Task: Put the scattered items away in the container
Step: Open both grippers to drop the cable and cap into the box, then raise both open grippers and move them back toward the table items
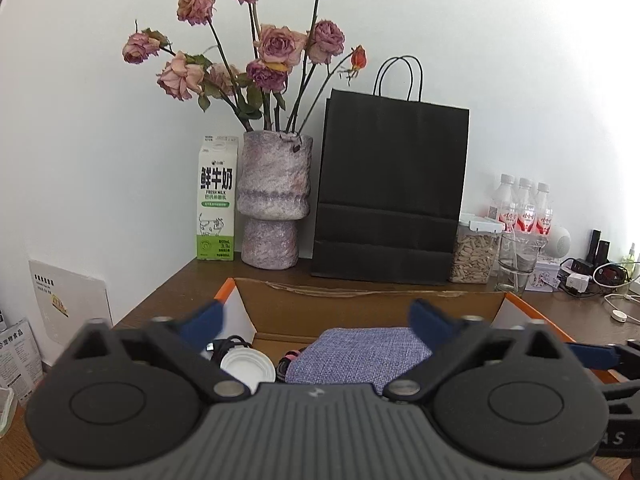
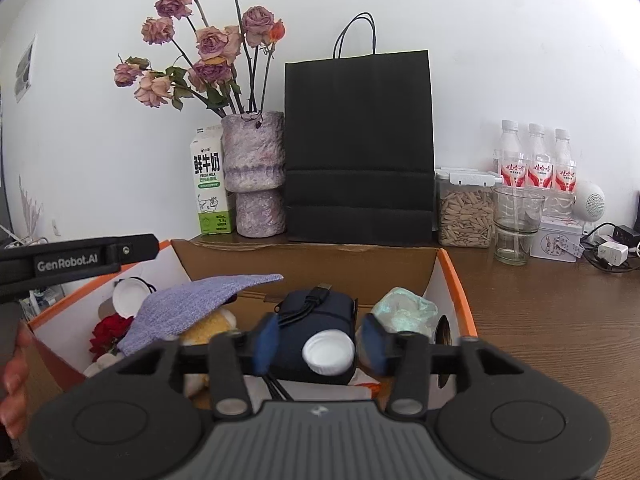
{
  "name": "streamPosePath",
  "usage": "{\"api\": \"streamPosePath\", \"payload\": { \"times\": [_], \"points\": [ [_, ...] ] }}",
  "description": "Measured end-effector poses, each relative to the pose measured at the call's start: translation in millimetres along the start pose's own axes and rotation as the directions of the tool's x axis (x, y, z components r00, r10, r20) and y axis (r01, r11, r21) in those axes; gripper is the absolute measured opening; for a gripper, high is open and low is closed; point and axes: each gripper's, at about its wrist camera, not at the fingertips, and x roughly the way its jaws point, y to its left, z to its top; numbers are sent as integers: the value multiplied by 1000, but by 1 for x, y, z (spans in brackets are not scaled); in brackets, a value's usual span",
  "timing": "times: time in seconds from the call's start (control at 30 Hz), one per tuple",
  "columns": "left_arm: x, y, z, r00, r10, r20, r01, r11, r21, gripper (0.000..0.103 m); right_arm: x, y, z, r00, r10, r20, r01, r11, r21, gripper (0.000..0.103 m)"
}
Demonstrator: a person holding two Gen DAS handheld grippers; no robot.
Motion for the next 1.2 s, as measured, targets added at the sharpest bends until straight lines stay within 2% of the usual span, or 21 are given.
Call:
{"api": "streamPosePath", "payload": {
  "times": [0.03,0.3,0.63,1.2],
  "points": [
    [-3,-1,-1,1000,1,14,-1,1000,5,103,-3,1,-1,1000,-7,17,7,1000,-3,103],
    [-13,-10,-10,1000,-1,18,0,999,53,103,-11,11,-5,1000,-3,20,4,999,-53,103],
    [-18,-8,-17,999,49,19,-50,996,69,103,-13,15,-8,1000,-25,20,26,998,-65,103],
    [-38,6,-30,998,61,-4,-61,995,74,103,-31,11,-15,997,-56,56,59,997,-57,103]
  ]
}}
